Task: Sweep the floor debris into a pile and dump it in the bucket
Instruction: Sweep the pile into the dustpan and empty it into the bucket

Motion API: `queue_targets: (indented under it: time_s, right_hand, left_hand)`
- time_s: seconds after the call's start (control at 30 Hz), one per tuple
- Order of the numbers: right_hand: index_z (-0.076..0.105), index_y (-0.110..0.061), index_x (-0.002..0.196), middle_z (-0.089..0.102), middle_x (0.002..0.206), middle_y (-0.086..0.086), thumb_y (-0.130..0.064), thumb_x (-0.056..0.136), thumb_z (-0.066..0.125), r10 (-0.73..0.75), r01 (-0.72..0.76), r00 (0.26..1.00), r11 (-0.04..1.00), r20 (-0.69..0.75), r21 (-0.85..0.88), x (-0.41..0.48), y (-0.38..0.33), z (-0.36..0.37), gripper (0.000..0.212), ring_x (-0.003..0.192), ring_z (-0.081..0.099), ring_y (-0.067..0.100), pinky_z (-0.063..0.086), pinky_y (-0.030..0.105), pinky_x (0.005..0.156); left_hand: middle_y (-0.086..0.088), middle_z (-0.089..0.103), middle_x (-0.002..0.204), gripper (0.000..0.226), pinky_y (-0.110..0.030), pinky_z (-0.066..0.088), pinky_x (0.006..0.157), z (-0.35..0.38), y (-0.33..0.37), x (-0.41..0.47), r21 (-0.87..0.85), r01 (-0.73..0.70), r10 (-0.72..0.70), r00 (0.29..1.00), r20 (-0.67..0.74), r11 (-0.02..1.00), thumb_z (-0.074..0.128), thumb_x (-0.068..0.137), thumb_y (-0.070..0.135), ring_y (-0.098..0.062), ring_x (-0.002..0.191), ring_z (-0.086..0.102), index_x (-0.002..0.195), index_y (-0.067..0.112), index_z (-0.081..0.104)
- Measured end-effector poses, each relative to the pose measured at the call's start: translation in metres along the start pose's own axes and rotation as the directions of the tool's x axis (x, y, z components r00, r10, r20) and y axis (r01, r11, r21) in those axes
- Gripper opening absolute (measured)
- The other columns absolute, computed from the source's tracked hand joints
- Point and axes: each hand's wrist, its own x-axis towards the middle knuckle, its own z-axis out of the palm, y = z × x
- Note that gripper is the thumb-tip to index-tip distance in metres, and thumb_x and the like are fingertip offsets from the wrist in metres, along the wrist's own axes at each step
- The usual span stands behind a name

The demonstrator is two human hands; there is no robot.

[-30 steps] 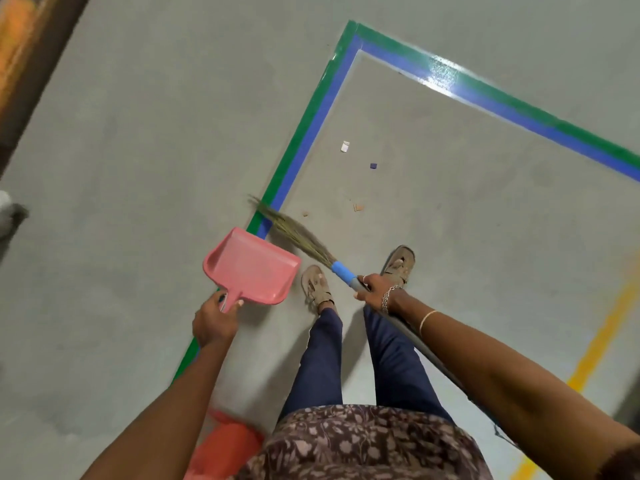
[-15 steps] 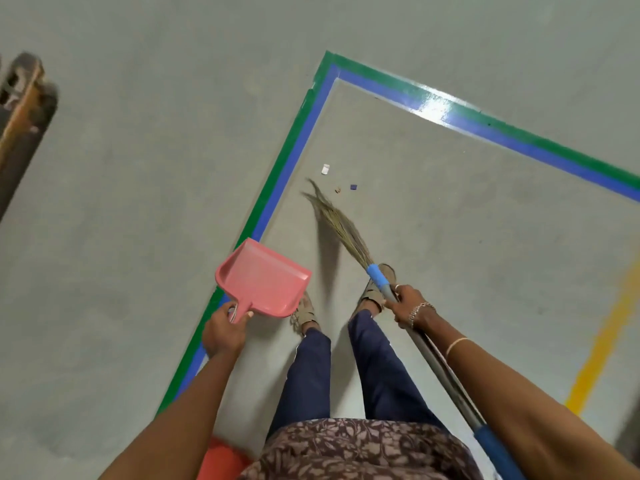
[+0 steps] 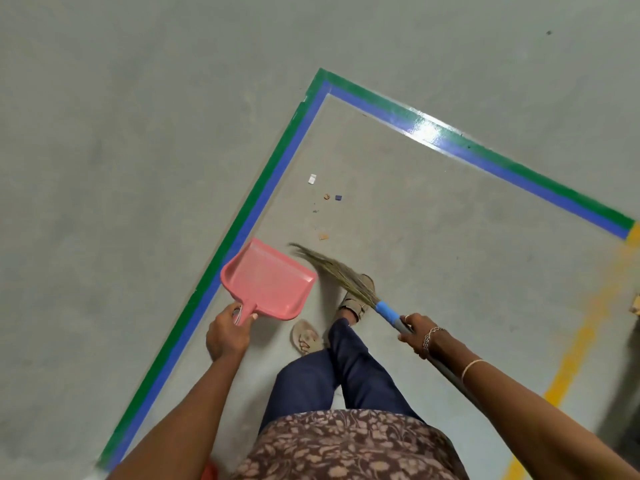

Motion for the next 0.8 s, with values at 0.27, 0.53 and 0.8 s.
queue_targets:
  time_s: [0.27,0.53,0.8]
  right_hand:
    - [0.059,-0.013,0.112,0.064,0.097,0.010,-0.024,0.090,0.059,0.004,-0.014,0.986,0.998,-0.167,-0.061,0.016,-0.016,0.000,0.025,0.065,0.065,0.026,0.051,0.030,0.046]
    - [0.056,-0.009,0.123,0.063,0.082,0.012,-0.018,0.091,0.061,-0.060,0.068,0.976,0.997,-0.211,0.031,-0.034,0.014,-0.012,0.034,0.053,0.062,0.022,0.049,0.028,0.040]
    - [0.052,-0.012,0.137,0.061,0.070,0.011,-0.012,0.089,0.066,-0.207,0.229,0.956,0.969,-0.207,0.090,-0.115,0.061,-0.028,0.050,0.041,0.055,0.020,0.047,0.030,0.040]
  left_hand:
    - [-0.011,0.074,0.100,0.037,-0.032,0.040,0.070,0.010,-0.020,-0.049,-0.006,0.029,-0.029,1.000,-0.001,1.000,0.083,0.080,0.033,-0.038,0.094,0.066,0.112,0.018,0.072]
    - [-0.009,0.075,0.096,0.030,-0.037,0.051,0.072,0.023,-0.022,-0.114,-0.118,0.028,-0.031,0.999,-0.019,0.993,0.084,0.078,0.035,-0.037,0.092,0.069,0.102,0.022,0.074]
    - [-0.009,0.075,0.101,0.033,-0.036,0.054,0.074,0.030,-0.009,-0.148,-0.141,0.009,-0.012,1.000,-0.017,0.990,0.082,0.080,0.037,-0.035,0.094,0.069,0.108,0.022,0.073]
